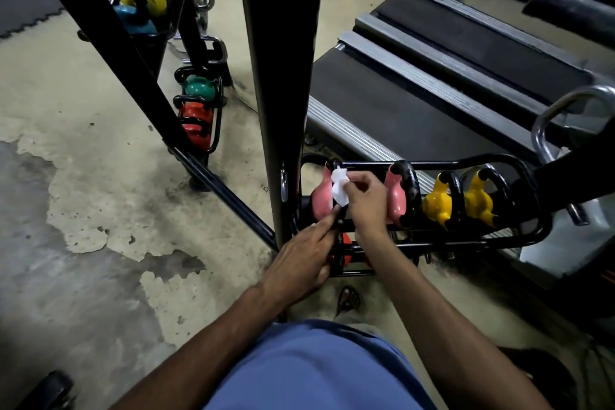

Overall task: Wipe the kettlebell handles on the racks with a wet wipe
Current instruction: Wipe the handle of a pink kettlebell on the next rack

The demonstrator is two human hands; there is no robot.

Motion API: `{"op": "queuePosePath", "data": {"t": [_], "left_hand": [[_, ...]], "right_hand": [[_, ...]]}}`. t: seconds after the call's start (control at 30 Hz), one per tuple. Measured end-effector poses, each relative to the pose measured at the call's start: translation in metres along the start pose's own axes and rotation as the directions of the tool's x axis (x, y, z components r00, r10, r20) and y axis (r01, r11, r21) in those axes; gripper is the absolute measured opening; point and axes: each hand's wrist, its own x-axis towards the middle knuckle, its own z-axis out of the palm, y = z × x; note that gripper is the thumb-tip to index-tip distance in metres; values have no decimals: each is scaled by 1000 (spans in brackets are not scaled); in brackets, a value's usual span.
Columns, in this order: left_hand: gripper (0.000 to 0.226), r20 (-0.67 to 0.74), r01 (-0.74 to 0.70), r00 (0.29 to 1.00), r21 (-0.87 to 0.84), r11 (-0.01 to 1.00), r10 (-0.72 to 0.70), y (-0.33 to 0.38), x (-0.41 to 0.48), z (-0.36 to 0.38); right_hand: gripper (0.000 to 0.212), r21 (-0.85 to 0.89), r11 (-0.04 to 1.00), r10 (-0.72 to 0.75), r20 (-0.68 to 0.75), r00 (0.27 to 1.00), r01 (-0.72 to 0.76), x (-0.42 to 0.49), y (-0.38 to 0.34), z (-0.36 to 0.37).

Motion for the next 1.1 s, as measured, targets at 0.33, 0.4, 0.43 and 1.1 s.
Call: {"op": "queuePosePath", "data": {"t": [0.33, 0.4, 0.43, 1.1], "left_hand": [[75, -2, -90, 996, 88, 992, 90, 4, -3, -4], [74, -22, -102, 994, 65, 993, 104, 6, -3, -5], [73, -25, -103, 994, 55, 993, 105, 6, -3, -6], [81, -12, -104, 995, 19, 994, 104, -8, -3, 7]], "right_hand": [[9, -579, -35, -395, 757, 521, 815, 18, -15, -1], [5, -603, 47, -420, 711, 563, 797, 12, -13, -6], [7, -618, 132, -455, 657, 602, 775, 7, -10, -9], [7, -226, 956, -176, 69, 982, 187, -13, 4, -15]]}}
